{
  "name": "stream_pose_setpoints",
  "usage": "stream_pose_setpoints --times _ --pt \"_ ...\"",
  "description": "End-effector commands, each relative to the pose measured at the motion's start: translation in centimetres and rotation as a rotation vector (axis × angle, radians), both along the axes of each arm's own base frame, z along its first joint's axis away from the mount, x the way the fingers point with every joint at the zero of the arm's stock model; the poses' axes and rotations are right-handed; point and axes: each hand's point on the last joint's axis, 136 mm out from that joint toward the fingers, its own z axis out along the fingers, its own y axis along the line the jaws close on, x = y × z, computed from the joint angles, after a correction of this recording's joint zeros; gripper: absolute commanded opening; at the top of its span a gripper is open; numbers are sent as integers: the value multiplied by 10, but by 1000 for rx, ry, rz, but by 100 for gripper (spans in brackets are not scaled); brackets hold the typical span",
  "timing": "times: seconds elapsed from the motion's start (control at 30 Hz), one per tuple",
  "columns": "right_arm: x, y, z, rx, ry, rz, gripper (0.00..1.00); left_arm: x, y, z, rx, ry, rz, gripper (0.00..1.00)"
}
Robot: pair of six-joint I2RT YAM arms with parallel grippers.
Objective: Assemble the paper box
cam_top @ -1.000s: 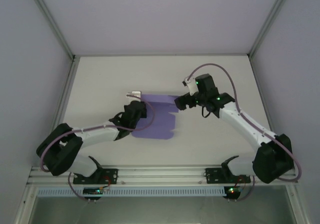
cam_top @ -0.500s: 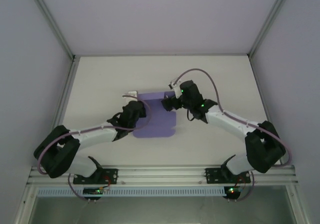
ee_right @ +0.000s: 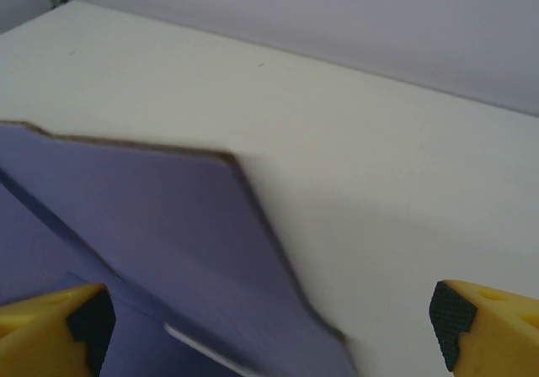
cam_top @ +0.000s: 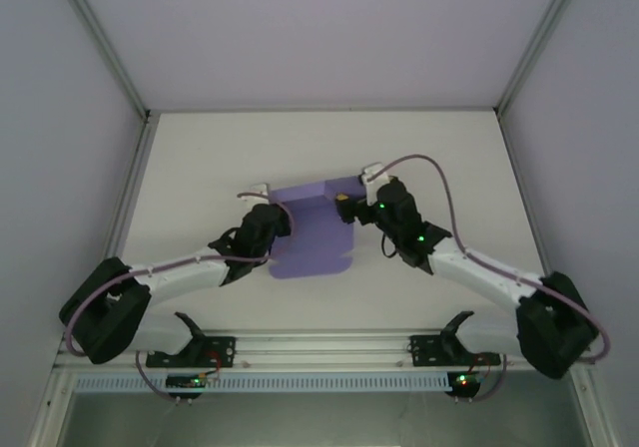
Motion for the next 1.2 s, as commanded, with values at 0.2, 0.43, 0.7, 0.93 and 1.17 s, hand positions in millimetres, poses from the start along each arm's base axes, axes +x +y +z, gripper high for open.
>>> stream_pose_setpoints --times 0.2,0.43,0.7,0.93,1.17 --pt "-49 -82 -55 40 255 -166 99 5 22 9 -56 15 48 0" --pt "-42 -84 -70 167 304 -176 99 0 16 7 -115 58 16 0" --pt "-11 -56 -71 200 293 -119 99 1 0 -1 -176 110 -20 0" --pt "3 -23 -62 165 298 -40 99 2 -5 -7 -183 127 -29 0" --pt "-6 -4 -53 101 282 13 99 1 -12 -2 -152 92 -71 0"
